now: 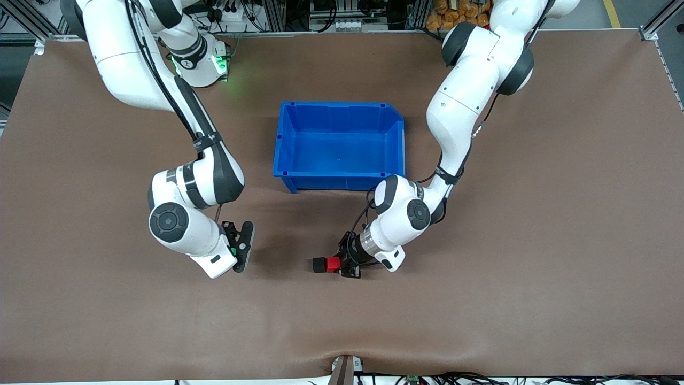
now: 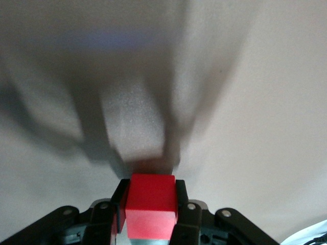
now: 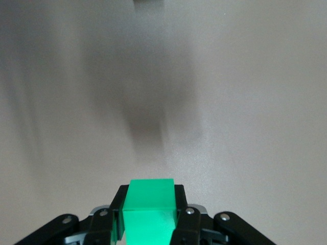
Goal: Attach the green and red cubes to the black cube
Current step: 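Open the left gripper to release the red cube on the black cube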
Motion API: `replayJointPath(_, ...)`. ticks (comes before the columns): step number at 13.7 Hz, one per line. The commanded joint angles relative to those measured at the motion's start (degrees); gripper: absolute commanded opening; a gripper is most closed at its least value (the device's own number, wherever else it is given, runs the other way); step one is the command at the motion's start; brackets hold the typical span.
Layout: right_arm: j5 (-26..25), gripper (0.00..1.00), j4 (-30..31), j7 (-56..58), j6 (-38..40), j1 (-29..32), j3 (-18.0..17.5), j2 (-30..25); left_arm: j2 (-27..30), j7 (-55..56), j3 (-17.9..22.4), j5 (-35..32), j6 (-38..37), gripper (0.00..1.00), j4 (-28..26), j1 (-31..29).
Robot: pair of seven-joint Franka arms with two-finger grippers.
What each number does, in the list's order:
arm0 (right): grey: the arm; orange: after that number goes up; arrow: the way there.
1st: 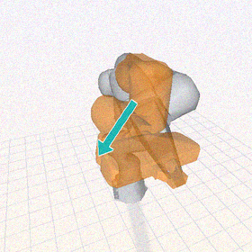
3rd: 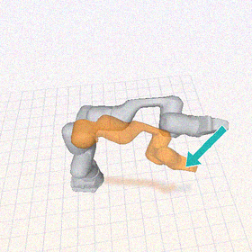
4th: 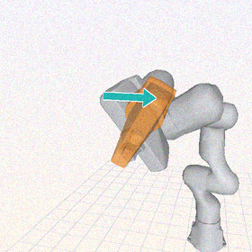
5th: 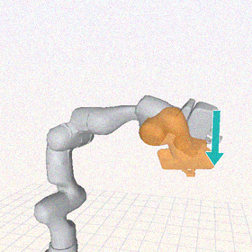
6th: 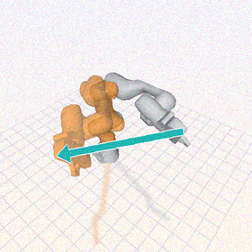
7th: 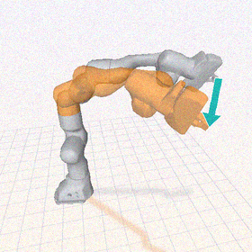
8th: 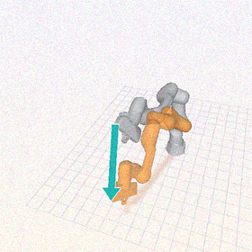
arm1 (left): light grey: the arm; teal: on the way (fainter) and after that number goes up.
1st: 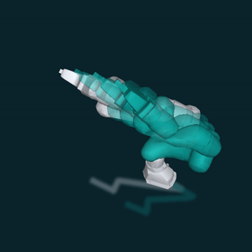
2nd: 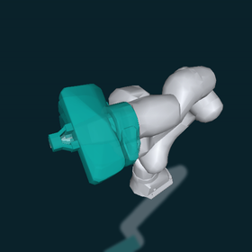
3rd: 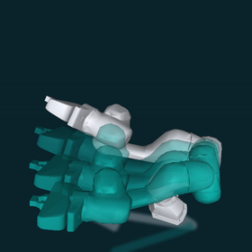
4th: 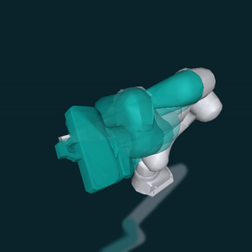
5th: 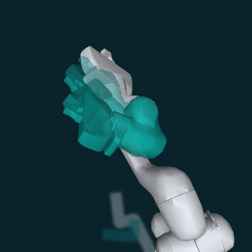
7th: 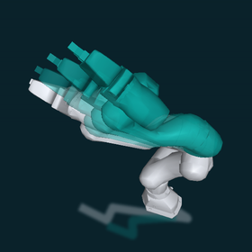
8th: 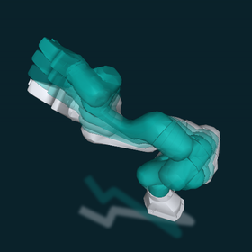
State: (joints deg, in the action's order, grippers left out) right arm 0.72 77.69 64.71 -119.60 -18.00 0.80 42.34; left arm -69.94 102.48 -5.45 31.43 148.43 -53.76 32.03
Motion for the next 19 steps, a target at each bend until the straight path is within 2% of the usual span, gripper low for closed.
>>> replayJointPath(1,-0.3,0.04,-1.1,-0.7,0.9,0.3,-0.4,0.5,-1.7,-0.3,0.8,1.0,0.7,0.10,3.0,0.2)
replayJointPath(2,-0.3,0.04,-1.1,-0.7,0.9,0.3,-0.4,0.5,-1.5,-0.4,0.7,1.0,0.5,0.28,2.8,0.1)
replayJointPath(4,0.6,0.05,-1.1,-0.6,0.9,0.4,-0.4,0.5,-1.3,-2.5,1.8,-0.5,0.4,1.00,2.7,0.5)
replayJointPath(5,0.8,0.05,-1.1,-0.7,0.9,0.5,-0.4,0.5,-0.7,-5.9,2.5,-2.2,0.2,1.00,2.5,0.8)
replayJointPath(8,0.9,0.05,-1.0,-0.6,0.9,0.5,-0.4,0.5,-0.6,-6.3,2.5,-2.7,-0.2,1.00,2.5,1.4)
replayJointPath(10,1.5,0.05,-1.1,-0.7,0.9,0.3,-0.4,0.5,0.4,-6.8,2.6,-2.9,-4.5,1.00,2.5,0.8)
replayJointPath(13,5.9,0.06,-1.1,-2.1,0.2,-0.4,-0.4,0.6,2.8,-7.1,2.9,-2.9,-10.1,1.00,2.5,-0.9)
replayJointPath(15,5.8,0.06,-1.3,-7.3,0.0,-2.6,-0.4,1.0,3.7,-8.7,2.7,-2.9,-11.1,1.00,2.5,-3.0)
replayJointPath(19,5.8,0.07,-3.1,-12.7,-5.5,-5.8,-0.4,3.4,7.3,-15.1,3.0,-3.3,-18.7,1.00,2.4,-6.7)
